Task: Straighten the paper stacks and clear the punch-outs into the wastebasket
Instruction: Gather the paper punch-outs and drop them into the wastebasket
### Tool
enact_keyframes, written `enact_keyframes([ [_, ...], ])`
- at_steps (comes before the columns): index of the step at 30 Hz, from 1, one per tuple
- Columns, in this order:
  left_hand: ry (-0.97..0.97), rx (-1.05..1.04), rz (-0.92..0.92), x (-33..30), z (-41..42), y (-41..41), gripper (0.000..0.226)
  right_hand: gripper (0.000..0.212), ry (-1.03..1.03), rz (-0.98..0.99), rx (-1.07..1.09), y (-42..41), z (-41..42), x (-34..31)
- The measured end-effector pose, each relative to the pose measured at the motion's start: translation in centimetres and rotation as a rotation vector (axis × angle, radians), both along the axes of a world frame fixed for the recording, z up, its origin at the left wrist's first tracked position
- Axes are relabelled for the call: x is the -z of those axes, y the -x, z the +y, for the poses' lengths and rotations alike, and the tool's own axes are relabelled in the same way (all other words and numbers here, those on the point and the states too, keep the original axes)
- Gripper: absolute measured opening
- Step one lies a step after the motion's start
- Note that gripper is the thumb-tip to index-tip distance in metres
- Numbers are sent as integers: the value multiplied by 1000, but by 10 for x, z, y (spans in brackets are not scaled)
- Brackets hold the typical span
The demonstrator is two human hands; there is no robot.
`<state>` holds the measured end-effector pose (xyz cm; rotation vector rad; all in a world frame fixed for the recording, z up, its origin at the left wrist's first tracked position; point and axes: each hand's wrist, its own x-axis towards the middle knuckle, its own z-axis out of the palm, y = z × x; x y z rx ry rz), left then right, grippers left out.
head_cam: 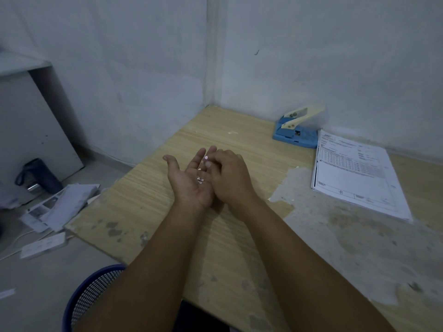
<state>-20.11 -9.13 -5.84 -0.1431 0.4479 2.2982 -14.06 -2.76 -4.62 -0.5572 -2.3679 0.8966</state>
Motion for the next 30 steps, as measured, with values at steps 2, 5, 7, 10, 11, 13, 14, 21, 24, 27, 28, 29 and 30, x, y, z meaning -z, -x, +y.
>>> enact_keyframes([
  [2,-2,13,12,1,1,0,91,17,6,13,10,0,1,-1],
  [5,-11,28,25,-2,0,-3,95,16,-54,-13,-12,-3,3,-2],
  [7,-6,40,38,-3,-1,-3,97,16,-167,-58,-43,-5,4,-4],
  [10,7,51,65,-2,-1,-5,98,33,-267,-77,-54,-9,3,-7],
  [11,5,52,65,-2,-1,-5,98,39,-263,-67,-58,-10,2,-9],
  [13,-1,57,65,-2,-1,-5,98,43,-252,-61,-58,-10,1,-9],
  [14,-5,59,68,-3,-1,-5,98,40,-264,-61,-49,-9,1,-8],
  [21,-19,43,63,-3,0,-4,98,20,-167,57,-4,-10,1,-1],
  [24,-31,26,35,-2,0,-4,93,22,-106,80,5,-13,-2,1],
  [27,-38,-18,-4,-5,-4,-6,83,20,-43,122,15,-17,-4,2],
  [28,-44,-34,-16,-5,-5,-6,79,19,-27,140,20,-19,-6,1],
  [29,-46,-47,-24,-6,-7,-6,76,18,-9,157,23,-21,-8,0],
  [30,-38,-59,-28,-6,-9,-6,72,18,10,172,24,-23,-10,-1],
])
